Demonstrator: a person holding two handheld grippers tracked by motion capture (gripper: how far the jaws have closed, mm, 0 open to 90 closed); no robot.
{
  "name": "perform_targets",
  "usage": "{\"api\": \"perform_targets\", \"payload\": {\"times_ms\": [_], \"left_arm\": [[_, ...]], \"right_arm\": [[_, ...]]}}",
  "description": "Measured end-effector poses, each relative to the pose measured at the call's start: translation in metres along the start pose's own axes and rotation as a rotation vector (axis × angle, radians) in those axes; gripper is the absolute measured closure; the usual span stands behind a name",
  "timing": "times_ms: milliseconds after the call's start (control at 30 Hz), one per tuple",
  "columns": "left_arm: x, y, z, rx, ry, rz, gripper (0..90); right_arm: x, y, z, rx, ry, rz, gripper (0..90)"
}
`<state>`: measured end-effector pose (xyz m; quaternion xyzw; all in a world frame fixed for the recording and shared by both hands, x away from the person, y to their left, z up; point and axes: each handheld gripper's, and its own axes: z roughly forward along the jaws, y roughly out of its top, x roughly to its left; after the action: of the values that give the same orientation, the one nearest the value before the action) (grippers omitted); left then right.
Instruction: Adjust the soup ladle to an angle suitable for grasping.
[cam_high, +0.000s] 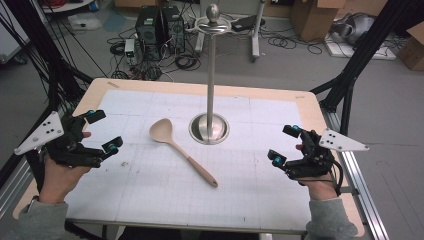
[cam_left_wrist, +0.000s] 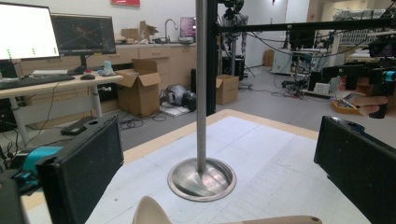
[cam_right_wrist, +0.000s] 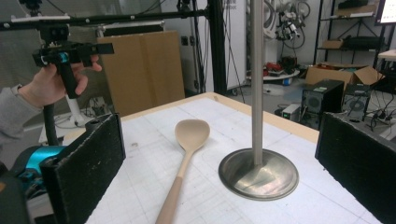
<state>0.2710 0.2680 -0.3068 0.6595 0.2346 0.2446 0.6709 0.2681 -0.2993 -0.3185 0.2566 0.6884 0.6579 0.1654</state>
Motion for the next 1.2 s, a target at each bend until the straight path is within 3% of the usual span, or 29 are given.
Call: {"api": "perform_targets", "payload": {"times_ms": [267, 433, 500, 700, 833, 967, 1200], "left_arm": [[0.002, -0.008, 0.006, 0.009, 0.003, -0.017, 1.8], [0.003, -0.016, 0.016, 0.042, 0.002, -0.025, 1.9], [0.003, -0.023, 0.025, 0.072, -0.004, -0.027, 2.5], [0.005, -0.033, 0.042, 0.092, -0.023, -0.046, 2.6], [0.004, -0.040, 0.056, 0.114, -0.021, -0.025, 2.6], [0.005, -0.046, 0.070, 0.112, -0.048, -0.067, 2.5], [0.004, -0.057, 0.087, 0.159, -0.035, -0.062, 2.6]], "right_arm": [[0.001, -0.001, 0.002, 0.005, -0.003, 0.001, 0.3], [0.002, -0.003, 0.001, 0.014, -0.005, 0.006, 0.3], [0.003, -0.003, 0.001, 0.015, -0.002, 0.000, 0.3], [0.004, -0.003, -0.002, 0.018, -0.004, -0.005, 0.4], [0.005, -0.004, -0.003, 0.018, -0.004, -0.003, 0.3], [0.007, -0.005, -0.003, 0.031, -0.003, 0.002, 0.3], [0.007, -0.007, -0.002, 0.043, 0.003, 0.004, 0.3]]}}
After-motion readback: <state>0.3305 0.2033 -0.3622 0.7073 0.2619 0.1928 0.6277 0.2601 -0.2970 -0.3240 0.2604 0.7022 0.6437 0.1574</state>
